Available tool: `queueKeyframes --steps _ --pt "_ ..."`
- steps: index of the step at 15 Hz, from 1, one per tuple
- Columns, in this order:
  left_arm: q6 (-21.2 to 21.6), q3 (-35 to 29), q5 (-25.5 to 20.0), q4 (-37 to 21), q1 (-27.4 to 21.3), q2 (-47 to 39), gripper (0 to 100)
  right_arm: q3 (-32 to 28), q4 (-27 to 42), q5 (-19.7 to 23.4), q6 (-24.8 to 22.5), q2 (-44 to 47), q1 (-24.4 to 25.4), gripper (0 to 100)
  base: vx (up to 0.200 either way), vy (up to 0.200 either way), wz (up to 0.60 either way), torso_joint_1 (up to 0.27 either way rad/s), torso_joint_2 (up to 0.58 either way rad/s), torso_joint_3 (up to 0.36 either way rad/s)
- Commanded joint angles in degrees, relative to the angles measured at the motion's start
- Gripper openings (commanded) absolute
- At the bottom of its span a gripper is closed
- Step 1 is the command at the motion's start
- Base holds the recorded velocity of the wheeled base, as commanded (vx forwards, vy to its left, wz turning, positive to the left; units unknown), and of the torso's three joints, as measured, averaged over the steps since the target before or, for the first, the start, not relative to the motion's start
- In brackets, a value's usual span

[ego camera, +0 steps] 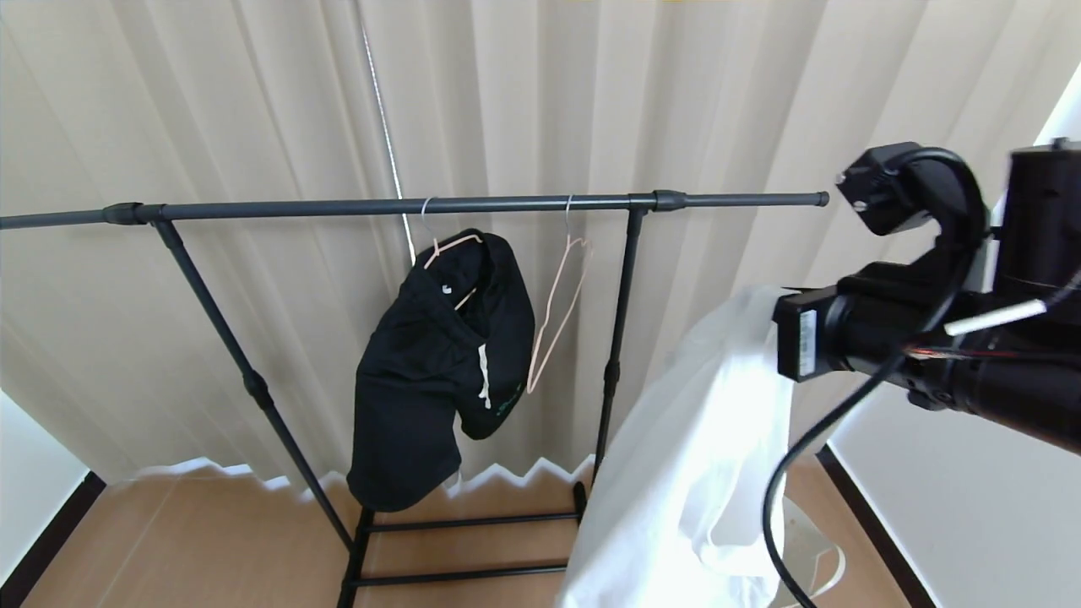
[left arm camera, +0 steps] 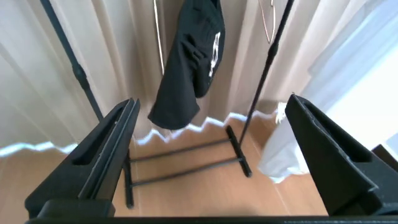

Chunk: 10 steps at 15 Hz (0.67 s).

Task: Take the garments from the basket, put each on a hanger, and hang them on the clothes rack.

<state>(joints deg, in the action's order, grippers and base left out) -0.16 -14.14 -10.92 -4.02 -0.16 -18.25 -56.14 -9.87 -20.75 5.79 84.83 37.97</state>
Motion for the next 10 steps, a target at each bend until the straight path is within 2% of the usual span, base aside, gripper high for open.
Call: queueKeyframes --steps 1,3,4,5,7,9,10 --pt "-3.01 -11.96 0.20 -3.98 -3.36 -25.26 100 -10.83 6.80 -0.61 9.15 14.92 0.08 0 0.000 0.000 0.00 0.000 0.00 0.000" --pt "-4.68 -14.69 0.99 -3.98 -9.95 -33.52 100 -12.15 6.53 -1.05 10.38 17.56 0.17 0 0.000 0.000 0.00 0.000 0.00 0.000" --pt "-8.37 -16.44 3.72 -3.36 -19.35 -39.93 100 -13.03 6.45 -1.40 12.05 17.73 0.87 0 0.000 0.000 0.00 0.000 0.00 0.000" --pt "-12.41 -18.20 7.23 -2.39 -26.56 -45.03 100 -13.74 6.53 -1.49 13.46 17.73 1.66 0 0.000 0.000 0.00 0.000 0.00 0.000" --pt "-18.21 -20.66 14.17 1.30 -37.90 -54.35 100 -14.44 6.45 -3.51 15.65 17.82 3.69 0 0.000 0.000 0.00 0.000 0.00 0.000" --pt "-19.44 -22.86 17.87 6.48 -45.02 -62.70 100 -14.44 6.18 -6.32 16.09 17.82 5.18 0 0.000 0.000 0.00 0.000 0.00 0.000" --pt "-19.53 -23.83 18.04 9.12 -46.69 -66.04 100 -14.44 5.30 -6.41 16.45 17.82 5.53 0 0.000 0.000 0.00 0.000 0.00 0.000"
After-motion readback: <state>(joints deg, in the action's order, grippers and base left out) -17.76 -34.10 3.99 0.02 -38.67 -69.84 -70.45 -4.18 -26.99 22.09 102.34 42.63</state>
